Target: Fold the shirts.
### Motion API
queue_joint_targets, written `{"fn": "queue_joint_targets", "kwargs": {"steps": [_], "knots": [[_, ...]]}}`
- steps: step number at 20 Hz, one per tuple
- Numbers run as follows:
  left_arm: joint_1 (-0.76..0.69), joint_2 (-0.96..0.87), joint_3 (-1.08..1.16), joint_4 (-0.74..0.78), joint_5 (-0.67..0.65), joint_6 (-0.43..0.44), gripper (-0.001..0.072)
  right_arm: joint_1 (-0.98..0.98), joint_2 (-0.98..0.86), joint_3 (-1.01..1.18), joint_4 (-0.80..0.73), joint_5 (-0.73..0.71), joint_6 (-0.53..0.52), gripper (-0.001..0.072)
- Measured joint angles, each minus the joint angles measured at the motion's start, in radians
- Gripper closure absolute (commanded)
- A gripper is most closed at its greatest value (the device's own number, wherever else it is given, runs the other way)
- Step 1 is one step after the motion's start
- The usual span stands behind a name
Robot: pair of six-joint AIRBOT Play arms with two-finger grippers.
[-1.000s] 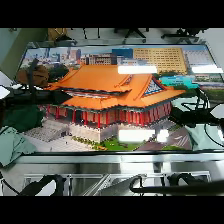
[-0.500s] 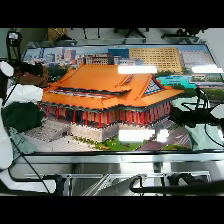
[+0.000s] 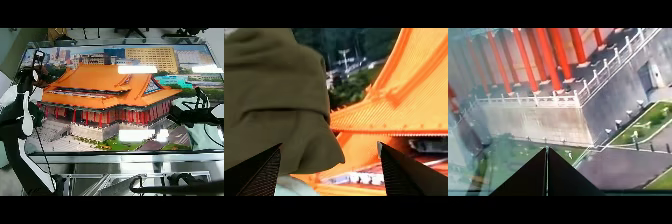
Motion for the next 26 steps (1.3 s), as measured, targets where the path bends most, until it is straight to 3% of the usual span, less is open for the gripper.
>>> {"fn": "queue_joint_targets", "kwargs": {"steps": [2, 3, 4, 7, 12, 18, 22, 26], "knots": [[0.023, -0.054, 0.016, 0.014, -0.003, -0.003, 0.0051, 0.000, 0.000, 0.000, 0.008, -0.007, -0.010, 0.0692], [0.033, -0.074, 0.020, 0.017, -0.006, -0.004, 0.0206, 0.000, 0.000, 0.000, 0.010, -0.011, -0.013, 0.0692], [0.042, -0.088, 0.023, 0.020, -0.007, -0.004, 0.0473, 0.000, 0.000, 0.000, 0.012, -0.014, -0.016, 0.0692], [0.056, -0.107, 0.030, 0.025, 0.002, -0.004, 0.0695, 0.000, 0.000, 0.000, 0.015, -0.016, -0.024, 0.0692], [0.041, -0.094, 0.108, 0.024, -0.052, -0.023, 0.0700, 0.000, 0.000, 0.000, 0.018, -0.008, -0.035, 0.0692], [-0.055, 0.115, 0.082, -0.070, -0.115, -0.024, 0.0700, 0.000, 0.000, 0.000, 0.043, -0.003, -0.039, 0.0692], [-0.154, 0.309, 0.074, -0.316, -0.349, 0.032, 0.0700, 0.000, 0.000, 0.000, 0.060, -0.003, -0.039, 0.0692], [-0.268, 0.454, 0.014, -0.559, -0.618, 0.023, 0.0700, 0.000, 0.000, 0.000, 0.071, 0.015, -0.045, 0.0692]]}}
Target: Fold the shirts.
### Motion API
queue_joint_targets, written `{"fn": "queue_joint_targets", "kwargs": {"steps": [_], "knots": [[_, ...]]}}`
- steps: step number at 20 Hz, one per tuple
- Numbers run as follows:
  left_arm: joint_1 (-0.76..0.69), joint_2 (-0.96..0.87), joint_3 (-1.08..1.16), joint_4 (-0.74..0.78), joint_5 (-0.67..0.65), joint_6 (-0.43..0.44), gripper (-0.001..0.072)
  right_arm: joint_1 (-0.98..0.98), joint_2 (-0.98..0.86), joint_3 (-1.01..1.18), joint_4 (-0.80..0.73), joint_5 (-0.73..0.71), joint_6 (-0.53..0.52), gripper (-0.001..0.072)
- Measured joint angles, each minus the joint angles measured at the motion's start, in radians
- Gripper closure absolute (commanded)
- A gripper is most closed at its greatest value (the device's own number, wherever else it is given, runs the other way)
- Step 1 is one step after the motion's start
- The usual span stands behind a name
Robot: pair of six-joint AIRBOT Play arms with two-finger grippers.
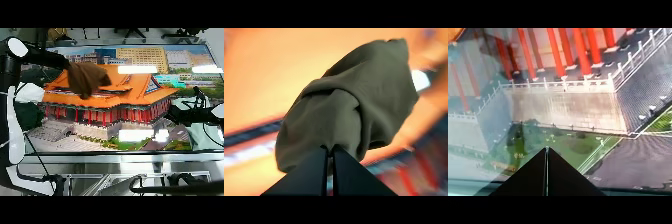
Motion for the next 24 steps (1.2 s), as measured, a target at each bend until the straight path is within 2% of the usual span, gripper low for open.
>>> {"fn": "queue_joint_targets", "kwargs": {"steps": [3, 6, 7, 8, 9, 10, 11, 12, 16, 18, 21, 24], "knots": [[-0.097, 0.074, -0.143, -0.089, -0.074, -0.035, 0.0699, 0.000, 0.000, 0.000, 0.004, 0.011, -0.017, 0.0692], [-0.195, 0.106, -0.299, -0.123, -0.074, -0.062, 0.0680, 0.000, 0.000, 0.000, 0.006, 0.016, -0.050, 0.0691], [-0.221, 0.112, -0.337, -0.132, -0.066, -0.073, 0.0414, 0.000, 0.000, 0.000, 0.011, 0.016, -0.064, 0.0683], [-0.245, 0.115, -0.369, -0.138, -0.060, -0.089, 0.0178, 0.000, -0.002, 0.000, 0.024, 0.016, -0.084, 0.0665], [-0.259, 0.120, -0.388, -0.142, -0.056, -0.109, 0.0137, 0.000, -0.005, 0.000, 0.049, 0.017, -0.106, 0.0437], [-0.267, 0.126, -0.404, -0.142, -0.056, -0.134, 0.0138, 0.000, -0.011, 0.000, 0.077, 0.017, -0.133, 0.0182], [-0.269, 0.135, -0.415, -0.145, -0.066, -0.159, 0.0138, 0.000, -0.020, 0.000, 0.120, 0.021, -0.173, 0.0187], [-0.266, 0.146, -0.424, -0.150, -0.086, -0.181, 0.0138, 0.000, -0.032, 0.000, 0.161, 0.026, -0.211, 0.0224], [-0.241, 0.244, -0.559, -0.152, -0.156, -0.249, 0.0139, 0.028, -0.101, 0.000, 0.305, 0.077, -0.362, 0.0226], [-0.246, 0.326, -0.708, -0.158, -0.134, -0.269, 0.0138, 0.068, -0.139, -0.001, 0.341, 0.081, -0.428, 0.0226], [-0.291, 0.456, -0.979, -0.228, 0.031, -0.281, 0.0139, 0.126, -0.207, -0.001, 0.365, 0.011, -0.512, 0.0225], [-0.378, 0.541, -1.220, -0.332, 0.317, -0.282, 0.0138, 0.160, -0.296, -0.001, 0.382, -0.099, -0.579, 0.0225]]}}
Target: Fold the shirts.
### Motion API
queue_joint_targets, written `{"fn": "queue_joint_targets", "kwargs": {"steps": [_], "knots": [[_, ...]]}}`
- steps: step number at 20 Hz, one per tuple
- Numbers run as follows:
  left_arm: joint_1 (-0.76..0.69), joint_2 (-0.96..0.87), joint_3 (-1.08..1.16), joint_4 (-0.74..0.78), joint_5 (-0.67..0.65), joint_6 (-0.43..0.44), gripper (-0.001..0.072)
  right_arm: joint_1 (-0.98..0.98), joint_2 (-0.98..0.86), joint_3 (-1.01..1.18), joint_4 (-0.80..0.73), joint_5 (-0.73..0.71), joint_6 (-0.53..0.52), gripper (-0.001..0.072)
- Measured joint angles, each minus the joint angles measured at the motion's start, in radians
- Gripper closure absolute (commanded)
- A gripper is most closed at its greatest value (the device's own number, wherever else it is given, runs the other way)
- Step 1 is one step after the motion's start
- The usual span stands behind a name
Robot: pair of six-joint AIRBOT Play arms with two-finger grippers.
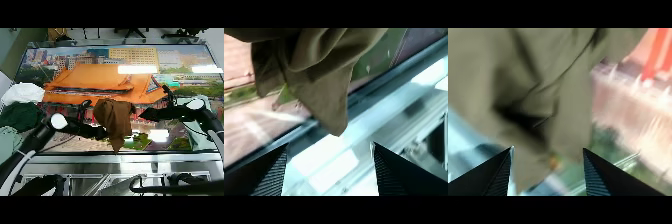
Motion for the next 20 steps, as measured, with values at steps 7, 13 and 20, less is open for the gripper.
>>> {"fn": "queue_joint_targets", "kwargs": {"steps": [7, 13, 20], "knots": [[-0.168, -0.113, -0.135, -0.095, 0.438, 0.001, 0.0139, 0.032, -0.239, 0.014, 0.209, -0.235, -0.260, 0.0226], [-0.190, -0.308, 0.016, -0.086, 0.482, 0.017, 0.0567, 0.105, -0.395, 0.071, 0.419, -0.284, -0.438, 0.0653], [-0.137, -0.372, 0.176, -0.072, 0.326, 0.052, 0.0700, 0.094, -0.352, 0.109, 0.410, -0.247, -0.480, 0.0692]]}}
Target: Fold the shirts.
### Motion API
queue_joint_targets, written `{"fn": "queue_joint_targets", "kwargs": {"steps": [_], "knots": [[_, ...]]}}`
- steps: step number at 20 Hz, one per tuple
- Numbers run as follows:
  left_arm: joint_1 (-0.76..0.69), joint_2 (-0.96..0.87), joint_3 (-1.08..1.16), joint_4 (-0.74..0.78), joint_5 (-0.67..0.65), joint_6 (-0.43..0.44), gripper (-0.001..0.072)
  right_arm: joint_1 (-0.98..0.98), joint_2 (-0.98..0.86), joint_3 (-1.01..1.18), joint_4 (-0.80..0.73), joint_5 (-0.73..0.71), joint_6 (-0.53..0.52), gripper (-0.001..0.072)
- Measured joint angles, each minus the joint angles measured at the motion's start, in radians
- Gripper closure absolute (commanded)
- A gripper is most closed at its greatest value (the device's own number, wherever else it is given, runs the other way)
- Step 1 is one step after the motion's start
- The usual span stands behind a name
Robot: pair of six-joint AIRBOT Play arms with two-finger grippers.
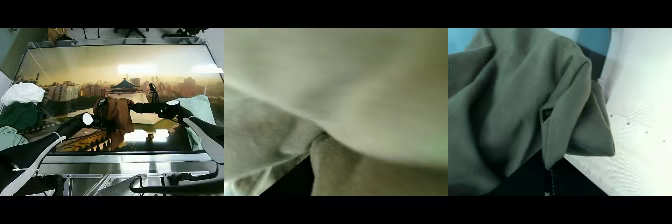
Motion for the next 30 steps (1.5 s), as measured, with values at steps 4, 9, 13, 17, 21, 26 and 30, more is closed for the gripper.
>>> {"fn": "queue_joint_targets", "kwargs": {"steps": [4, 9, 13, 17, 21, 26, 30], "knots": [[0.089, 0.177, 0.074, 0.000, -0.121, 0.034, 0.0700, -0.108, 0.188, 0.005, -0.099, 0.088, 0.064, 0.0693], [0.263, 0.459, 0.189, -0.001, -0.304, 0.047, 0.0699, -0.289, 0.522, 0.080, -0.144, 0.229, 0.135, 0.0693], [0.407, 0.644, 0.276, -0.003, -0.424, 0.051, 0.0699, -0.346, 0.728, 0.232, -0.151, 0.263, 0.163, 0.0693], [0.575, 0.793, 0.354, -0.004, -0.496, 0.055, 0.0699, -0.360, 0.829, 0.404, -0.160, 0.255, 0.173, 0.0693], [0.759, 0.873, 0.473, -0.011, -0.533, 0.103, 0.0700, -0.365, 0.853, 0.537, -0.169, 0.232, 0.174, 0.0693], [0.880, 0.754, 0.589, -0.069, -0.600, 0.193, 0.0698, -0.367, 0.768, 0.568, -0.181, 0.256, 0.185, 0.0693], [0.760, 0.484, 0.613, -0.103, -0.616, 0.266, 0.0696, -0.359, 0.570, 0.467, -0.167, 0.307, 0.195, 0.0692]]}}
